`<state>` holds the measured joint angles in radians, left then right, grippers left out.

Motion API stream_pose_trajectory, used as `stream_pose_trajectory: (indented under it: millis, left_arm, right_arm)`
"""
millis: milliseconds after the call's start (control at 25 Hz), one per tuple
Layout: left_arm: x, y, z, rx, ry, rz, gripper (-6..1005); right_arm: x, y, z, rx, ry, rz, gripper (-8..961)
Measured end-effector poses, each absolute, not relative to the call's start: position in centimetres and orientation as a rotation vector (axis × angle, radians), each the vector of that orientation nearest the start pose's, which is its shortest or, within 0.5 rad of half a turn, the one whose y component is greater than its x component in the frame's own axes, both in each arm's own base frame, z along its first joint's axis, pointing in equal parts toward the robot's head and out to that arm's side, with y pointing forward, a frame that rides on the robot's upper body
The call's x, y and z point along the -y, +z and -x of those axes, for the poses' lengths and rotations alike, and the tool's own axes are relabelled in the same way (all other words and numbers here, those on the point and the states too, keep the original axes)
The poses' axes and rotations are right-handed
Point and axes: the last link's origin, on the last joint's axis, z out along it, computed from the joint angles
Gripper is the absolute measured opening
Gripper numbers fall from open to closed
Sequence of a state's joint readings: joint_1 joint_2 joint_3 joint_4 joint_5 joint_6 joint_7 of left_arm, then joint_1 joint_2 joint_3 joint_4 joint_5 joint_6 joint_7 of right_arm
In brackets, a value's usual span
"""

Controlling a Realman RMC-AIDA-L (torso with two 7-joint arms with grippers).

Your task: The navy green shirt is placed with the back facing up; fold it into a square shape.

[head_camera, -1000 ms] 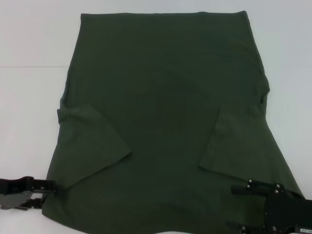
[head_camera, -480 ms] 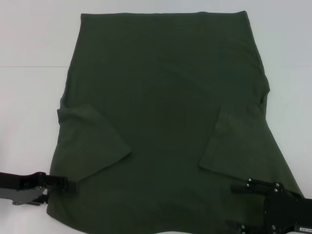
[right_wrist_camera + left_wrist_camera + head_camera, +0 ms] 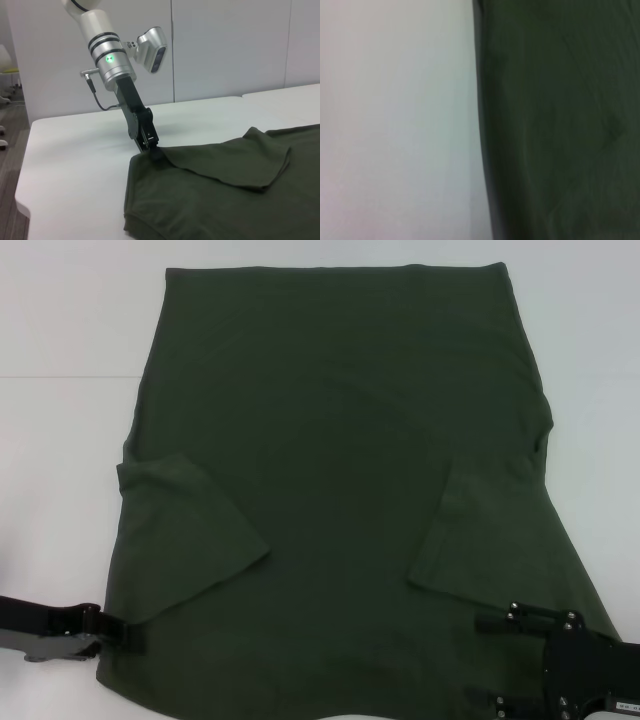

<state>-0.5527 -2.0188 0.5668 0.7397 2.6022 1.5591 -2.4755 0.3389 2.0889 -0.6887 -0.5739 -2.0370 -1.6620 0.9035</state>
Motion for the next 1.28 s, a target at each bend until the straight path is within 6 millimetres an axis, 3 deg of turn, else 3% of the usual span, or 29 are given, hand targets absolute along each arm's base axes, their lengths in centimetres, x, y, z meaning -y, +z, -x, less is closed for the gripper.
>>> stream_pose_trajectory:
  millis: [160,480,560,680,840,880,920,1120,1280]
  left_arm:
    - [-31.2,3.3,33.6,2.053,-0.078,2.091,483]
    - [-31.2,3.3,33.6,2.054,-0.077,2.094,125]
    - [-31.2,3.4,33.6,2.052,-0.079,2.097,49]
    - [-31.3,3.5,33.6,2.037,-0.077,2.113,45]
    - [-31.4,3.8,33.5,2.015,-0.074,2.134,41]
    - [-31.4,3.8,33.5,2.008,-0.078,2.14,41]
    - [-31.4,3.9,33.5,2.001,-0.082,2.144,40]
    - [-31.4,4.1,33.6,1.985,-0.092,2.155,40]
    - [-31.5,4.2,33.4,1.966,-0.117,2.176,40]
  right_arm:
    - [-25.0,-2.1,-31.0,-0.28,0.678,2.789,808]
    - [-25.2,-0.8,-30.9,-0.406,0.753,2.758,808]
    - [-25.6,0.5,-30.7,-0.528,0.804,2.728,808]
    - [-26.7,3.6,-30.5,-0.815,0.834,2.68,808]
    - [-28.8,8.3,-30.5,-1.308,0.761,2.573,809]
    - [-29.6,10.3,-30.8,-1.562,0.683,2.497,809]
    - [-29.6,10.3,-30.8,-1.562,0.683,2.497,809]
    - [-29.8,12.6,-30.8,-1.941,0.55,2.355,808]
    - [-30.1,13.1,-31.4,-2.071,0.33,2.238,804]
